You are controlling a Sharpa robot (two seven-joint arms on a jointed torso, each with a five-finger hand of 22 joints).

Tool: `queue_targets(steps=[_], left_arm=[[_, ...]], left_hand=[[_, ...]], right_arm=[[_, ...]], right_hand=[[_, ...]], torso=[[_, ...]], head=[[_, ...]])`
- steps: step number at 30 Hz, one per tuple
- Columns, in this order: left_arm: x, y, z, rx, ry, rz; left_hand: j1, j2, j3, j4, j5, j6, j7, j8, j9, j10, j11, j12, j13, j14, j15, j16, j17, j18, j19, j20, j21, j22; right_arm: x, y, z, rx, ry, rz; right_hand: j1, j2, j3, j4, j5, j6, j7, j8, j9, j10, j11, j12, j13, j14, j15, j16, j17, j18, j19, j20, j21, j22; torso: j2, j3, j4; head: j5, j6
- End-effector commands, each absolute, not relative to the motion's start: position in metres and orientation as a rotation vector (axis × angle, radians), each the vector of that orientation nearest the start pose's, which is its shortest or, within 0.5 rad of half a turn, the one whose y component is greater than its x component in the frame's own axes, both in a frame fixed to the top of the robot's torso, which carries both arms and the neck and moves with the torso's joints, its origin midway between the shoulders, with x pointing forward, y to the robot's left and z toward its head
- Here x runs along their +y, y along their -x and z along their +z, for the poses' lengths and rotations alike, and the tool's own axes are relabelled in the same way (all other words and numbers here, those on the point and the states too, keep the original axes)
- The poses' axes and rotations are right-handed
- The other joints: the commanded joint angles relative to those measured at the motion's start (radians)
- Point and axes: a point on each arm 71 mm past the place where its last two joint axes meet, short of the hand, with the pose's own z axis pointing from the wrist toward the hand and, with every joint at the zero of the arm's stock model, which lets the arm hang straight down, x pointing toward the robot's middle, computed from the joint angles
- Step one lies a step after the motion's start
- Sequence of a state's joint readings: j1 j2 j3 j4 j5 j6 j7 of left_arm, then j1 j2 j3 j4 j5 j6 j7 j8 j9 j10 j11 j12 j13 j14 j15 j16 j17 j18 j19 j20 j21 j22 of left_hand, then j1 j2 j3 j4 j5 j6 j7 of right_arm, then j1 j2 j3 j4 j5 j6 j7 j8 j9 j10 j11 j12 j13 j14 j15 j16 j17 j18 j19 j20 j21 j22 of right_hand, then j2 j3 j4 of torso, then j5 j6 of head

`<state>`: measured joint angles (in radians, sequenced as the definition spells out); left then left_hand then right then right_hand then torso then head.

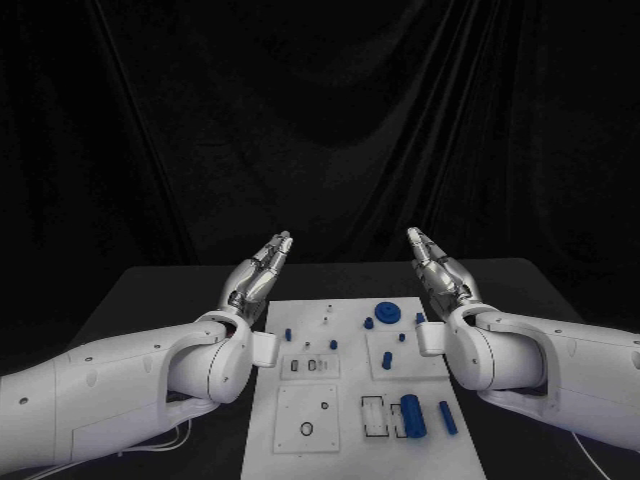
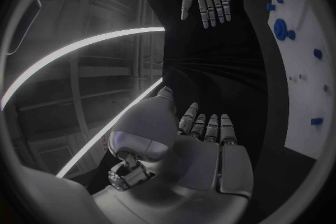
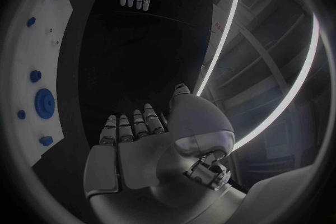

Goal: Assemble the parts on the task board

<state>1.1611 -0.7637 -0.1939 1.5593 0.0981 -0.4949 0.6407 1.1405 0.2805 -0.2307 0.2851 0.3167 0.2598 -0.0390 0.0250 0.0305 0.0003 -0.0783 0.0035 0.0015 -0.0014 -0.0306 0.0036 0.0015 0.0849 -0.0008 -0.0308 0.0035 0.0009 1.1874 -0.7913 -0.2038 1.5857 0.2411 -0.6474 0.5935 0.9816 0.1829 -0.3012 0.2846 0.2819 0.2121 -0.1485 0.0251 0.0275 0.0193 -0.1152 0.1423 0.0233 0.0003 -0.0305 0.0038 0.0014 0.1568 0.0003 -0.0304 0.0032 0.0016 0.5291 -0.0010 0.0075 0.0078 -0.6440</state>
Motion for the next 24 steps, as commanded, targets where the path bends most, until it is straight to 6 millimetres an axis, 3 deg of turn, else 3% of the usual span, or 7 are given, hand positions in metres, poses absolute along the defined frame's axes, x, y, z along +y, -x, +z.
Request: queue_targets(steps=[1, 5, 6, 9, 13, 17, 24], left_arm=[[0.171, -0.453, -0.221, 1.187, 1.101, -1.73], [0.17, -0.452, -0.221, 1.182, 1.099, -1.746], [0.178, -0.459, -0.225, 1.216, 1.083, -1.8], [0.179, -0.46, -0.225, 1.234, 1.044, -1.816], [0.184, -0.459, -0.225, 1.274, 0.975, -1.841], [0.191, -0.458, -0.224, 1.319, 0.889, -1.847], [0.206, -0.455, -0.223, 1.349, 0.815, -1.803]], left_hand=[[0.021, 0.0, -0.001, 0.006, 0.008, 0.007, 0.0, 0.006, 0.001, 0.0, -0.005, -0.003, -0.001, 0.001, -0.05, -0.004, -0.002, 0.014, 0.001, -0.021, -0.003, -0.001], [0.082, -0.024, -0.003, 0.006, 0.038, -0.018, -0.016, 0.003, -0.002, 0.0, -0.022, -0.003, -0.001, 0.001, -0.024, -0.004, -0.002, 0.012, 0.001, 0.003, -0.003, -0.001], [0.085, -0.025, -0.004, 0.006, 0.038, -0.021, -0.018, 0.002, -0.002, 0.0, -0.023, -0.003, -0.001, 0.001, -0.024, -0.004, -0.002, 0.012, 0.001, 0.004, -0.003, -0.001], [0.098, -0.034, -0.011, 0.006, 0.033, -0.037, -0.027, 0.001, -0.003, 0.0, -0.031, -0.003, -0.001, 0.001, -0.013, -0.004, -0.002, 0.01, 0.001, 0.012, -0.003, -0.001], [0.116, -0.03, -0.009, 0.006, 0.036, -0.049, -0.029, 0.0, -0.004, 0.0, -0.032, -0.003, -0.001, 0.001, 0.006, -0.004, -0.002, 0.01, 0.001, 0.032, -0.003, -0.001], [0.185, -0.028, 0.003, 0.006, 0.087, -0.071, -0.031, -0.001, -0.006, 0.0, -0.03, -0.003, -0.001, 0.001, 0.028, -0.004, -0.002, 0.03, 0.001, 0.075, -0.003, -0.001], [0.251, -0.033, 0.009, 0.006, 0.148, -0.05, -0.019, 0.001, -0.004, 0.0, -0.017, -0.003, -0.001, 0.001, 0.028, -0.004, -0.002, 0.046, 0.001, 0.09, -0.003, -0.001]], right_arm=[[-0.193, -0.455, -0.233, 1.265, -1.38, 1.366], [-0.193, -0.455, -0.233, 1.265, -1.38, 1.366], [-0.198, -0.459, -0.237, 1.321, -1.298, 1.402], [-0.199, -0.461, -0.236, 1.332, -1.253, 1.412], [-0.2, -0.462, -0.234, 1.356, -1.162, 1.424], [-0.2, -0.465, -0.228, 1.383, -1.032, 1.425], [-0.207, -0.478, -0.204, 1.442, -0.739, 1.375]], right_hand=[[0.054, -0.008, -0.015, 0.004, 0.012, 0.015, 0.004, 0.008, 0.002, -0.003, 0.047, 0.022, 0.002, 0.0, -0.065, -0.004, -0.001, 0.013, 0.0, 0.034, -0.003, -0.002], [0.067, -0.015, -0.014, 0.004, 0.011, 0.02, 0.013, 0.008, 0.003, -0.002, 0.067, 0.031, 0.003, 0.0, -0.045, -0.004, -0.001, 0.011, 0.0, 0.054, -0.003, -0.002], [0.071, -0.017, -0.013, 0.004, 0.01, 0.021, 0.016, 0.009, 0.003, -0.002, 0.072, 0.032, 0.003, 0.0, -0.039, -0.004, -0.001, 0.011, 0.0, 0.06, -0.003, -0.002], [0.083, -0.023, -0.011, 0.003, 0.009, 0.023, 0.023, 0.009, 0.003, -0.001, 0.09, 0.041, 0.004, 0.0, -0.017, -0.004, -0.001, 0.012, 0.0, 0.083, -0.003, -0.002], [0.158, -0.036, 0.008, -0.008, 0.044, 0.039, 0.075, 0.012, 0.006, 0.024, 0.17, 0.098, 0.011, 0.021, 0.091, 0.02, 0.01, 0.019, 0.007, 0.199, 0.003, 0.004], [0.207, -0.043, 0.018, -0.009, 0.08, 0.043, 0.084, 0.012, 0.006, 0.041, 0.185, 0.126, 0.013, 0.041, 0.139, 0.044, 0.017, 0.016, 0.022, 0.239, 0.015, 0.011], [0.364, -0.083, 0.036, -0.003, 0.154, 0.121, 0.164, 0.024, 0.012, 0.165, 0.267, 0.327, 0.03, 0.295, 0.229, 0.246, 0.058, 0.015, 0.294, 0.322, 0.16, 0.081]], torso=[[0.0, -0.0002, 0.0001], [0.0, -0.0002, 0.0001], [-0.001, 0.0009, -0.0037], [0.0, 0.0009, -0.0033], [-0.001, 0.0002, -0.0016], [-0.001, 0.0003, -0.0021], [-0.002, 0.0003, -0.0029]], head=[[0.0, 0.0], [0.0, 0.0], [-0.004, -0.046], [-0.006, -0.05], [-0.007, -0.062], [-0.007, -0.083], [-0.008, -0.117]])
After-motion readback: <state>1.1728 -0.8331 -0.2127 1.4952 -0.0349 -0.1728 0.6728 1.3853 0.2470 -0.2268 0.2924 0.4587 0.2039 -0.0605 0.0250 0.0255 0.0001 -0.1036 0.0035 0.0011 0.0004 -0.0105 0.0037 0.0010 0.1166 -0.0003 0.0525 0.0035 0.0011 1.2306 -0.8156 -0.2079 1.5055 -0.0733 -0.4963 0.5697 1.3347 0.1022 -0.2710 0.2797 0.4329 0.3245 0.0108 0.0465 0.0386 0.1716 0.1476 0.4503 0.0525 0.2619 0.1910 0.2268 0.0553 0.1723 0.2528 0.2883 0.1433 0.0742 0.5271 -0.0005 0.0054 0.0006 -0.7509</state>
